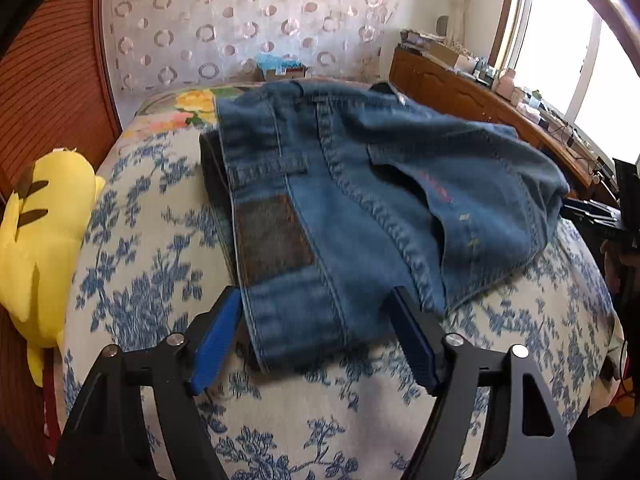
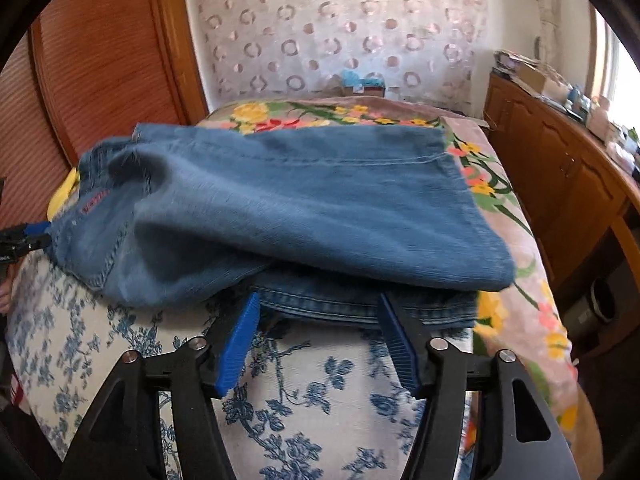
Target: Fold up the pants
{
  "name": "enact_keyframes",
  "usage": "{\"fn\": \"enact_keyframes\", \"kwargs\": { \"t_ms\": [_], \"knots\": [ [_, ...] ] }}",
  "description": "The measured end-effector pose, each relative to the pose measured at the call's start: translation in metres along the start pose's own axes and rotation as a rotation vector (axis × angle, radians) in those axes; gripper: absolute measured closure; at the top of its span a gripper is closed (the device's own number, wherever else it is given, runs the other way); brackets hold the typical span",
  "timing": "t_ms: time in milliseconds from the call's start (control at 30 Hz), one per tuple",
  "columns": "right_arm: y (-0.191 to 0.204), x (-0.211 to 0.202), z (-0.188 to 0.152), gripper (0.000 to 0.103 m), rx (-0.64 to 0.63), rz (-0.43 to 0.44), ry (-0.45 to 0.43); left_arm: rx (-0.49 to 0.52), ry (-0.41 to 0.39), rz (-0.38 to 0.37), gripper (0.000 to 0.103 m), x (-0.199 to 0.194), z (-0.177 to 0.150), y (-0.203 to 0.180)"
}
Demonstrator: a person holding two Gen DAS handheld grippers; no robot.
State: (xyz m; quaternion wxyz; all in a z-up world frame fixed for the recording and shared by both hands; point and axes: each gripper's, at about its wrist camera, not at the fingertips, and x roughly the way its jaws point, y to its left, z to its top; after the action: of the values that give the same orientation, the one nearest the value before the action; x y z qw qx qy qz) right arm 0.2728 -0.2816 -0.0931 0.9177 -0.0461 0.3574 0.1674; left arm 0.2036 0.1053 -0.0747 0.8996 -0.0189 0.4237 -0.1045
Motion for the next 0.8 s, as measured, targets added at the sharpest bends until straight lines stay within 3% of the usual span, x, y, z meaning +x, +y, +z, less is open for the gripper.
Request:
{"fn": "enact_keyframes", "kwargs": {
  "t_ms": [200, 333, 567, 667, 700, 733, 800],
  "knots": [
    [-0.004, 0.015, 0.013, 0.038, -0.081, -0.048, 0.03, -0.004, 0.037, 0.01, 0.031, 0.005, -0.012, 0.002],
    [-0.005, 0.024, 0.015, 0.038, -0.109, -0.058, 0.06, 0.002, 0.021, 0.0, 0.05, 0.004, -0.012, 0.002],
    [-0.007, 0.028, 0.019, 0.038, -0.12, -0.07, 0.053, 0.008, -0.027, 0.001, 0.075, -0.004, -0.009, 0.0],
    [-0.001, 0.03, 0.018, 0.066, -0.148, -0.082, 0.042, 0.035, -0.057, 0.029, 0.081, -0.008, -0.005, -0.003],
    [0.008, 0.031, 0.017, 0.084, -0.167, -0.093, 0.041, 0.039, -0.068, 0.039, 0.082, -0.012, -0.004, -0.006],
    [0.01, 0.032, 0.016, 0.093, -0.184, -0.104, 0.043, 0.038, -0.08, 0.042, 0.085, -0.015, -0.002, -0.006],
    [0.013, 0.03, 0.017, 0.096, -0.181, -0.098, 0.031, 0.033, -0.117, 0.056, 0.087, -0.025, 0.004, -0.005]
  ]
}}
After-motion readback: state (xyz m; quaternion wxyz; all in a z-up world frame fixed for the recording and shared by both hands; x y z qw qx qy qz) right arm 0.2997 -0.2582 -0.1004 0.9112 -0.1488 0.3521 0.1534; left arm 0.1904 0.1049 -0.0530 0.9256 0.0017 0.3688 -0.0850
